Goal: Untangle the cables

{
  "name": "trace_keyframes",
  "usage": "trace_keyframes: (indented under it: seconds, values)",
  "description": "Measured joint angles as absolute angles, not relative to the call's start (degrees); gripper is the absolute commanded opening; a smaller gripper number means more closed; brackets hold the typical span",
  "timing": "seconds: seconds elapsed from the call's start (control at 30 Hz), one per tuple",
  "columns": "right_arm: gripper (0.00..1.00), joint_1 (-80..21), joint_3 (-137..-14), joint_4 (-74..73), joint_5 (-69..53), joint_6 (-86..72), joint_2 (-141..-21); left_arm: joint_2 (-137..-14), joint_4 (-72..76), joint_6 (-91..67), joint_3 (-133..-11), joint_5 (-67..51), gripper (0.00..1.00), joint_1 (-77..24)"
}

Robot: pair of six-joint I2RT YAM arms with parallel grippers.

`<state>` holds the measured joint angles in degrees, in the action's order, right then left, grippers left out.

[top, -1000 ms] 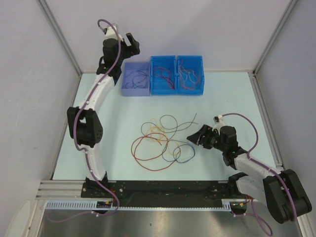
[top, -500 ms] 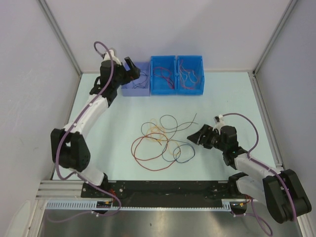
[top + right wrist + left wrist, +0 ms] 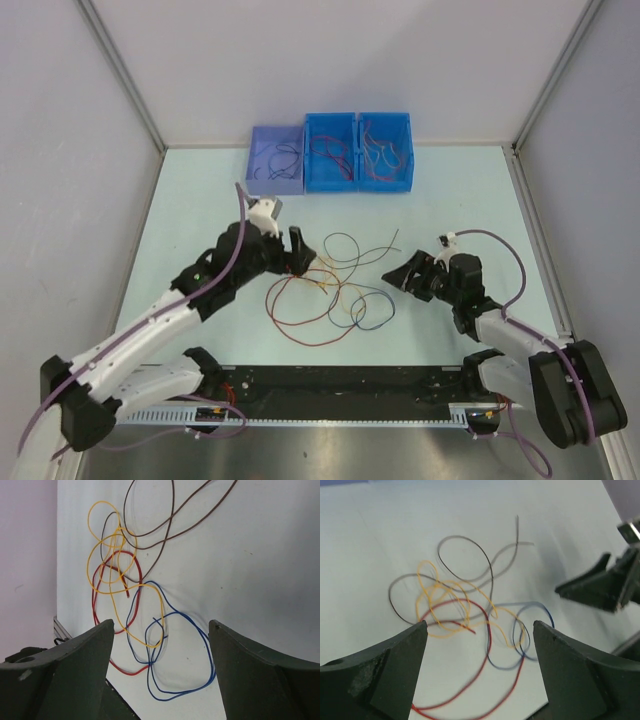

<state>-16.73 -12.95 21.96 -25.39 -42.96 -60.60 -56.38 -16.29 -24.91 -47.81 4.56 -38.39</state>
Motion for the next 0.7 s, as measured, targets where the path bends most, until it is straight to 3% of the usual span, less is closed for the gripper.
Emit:
trace_keyframes:
  seconds: [0.17,0.3,0.7]
  values:
    - [0.81,-14.94,-12.56,22.33,-26.50,-43.88,-61.98,-47.90,-18.04,-25.04,-41.89,4.62,0.77,-45.34]
    - [0.82,-13.19,-11.51,22.74,-26.68,-45.25,-61.80,-48.36,-16.58,-24.95,-40.69,3.31,0.71,-49.56]
    - [0.83,-6.48,-6.17,22.98,-25.54,-49.95,-54.72,-73.30,-10.39,-19.88,-46.89,-0.12,0.66,-61.76]
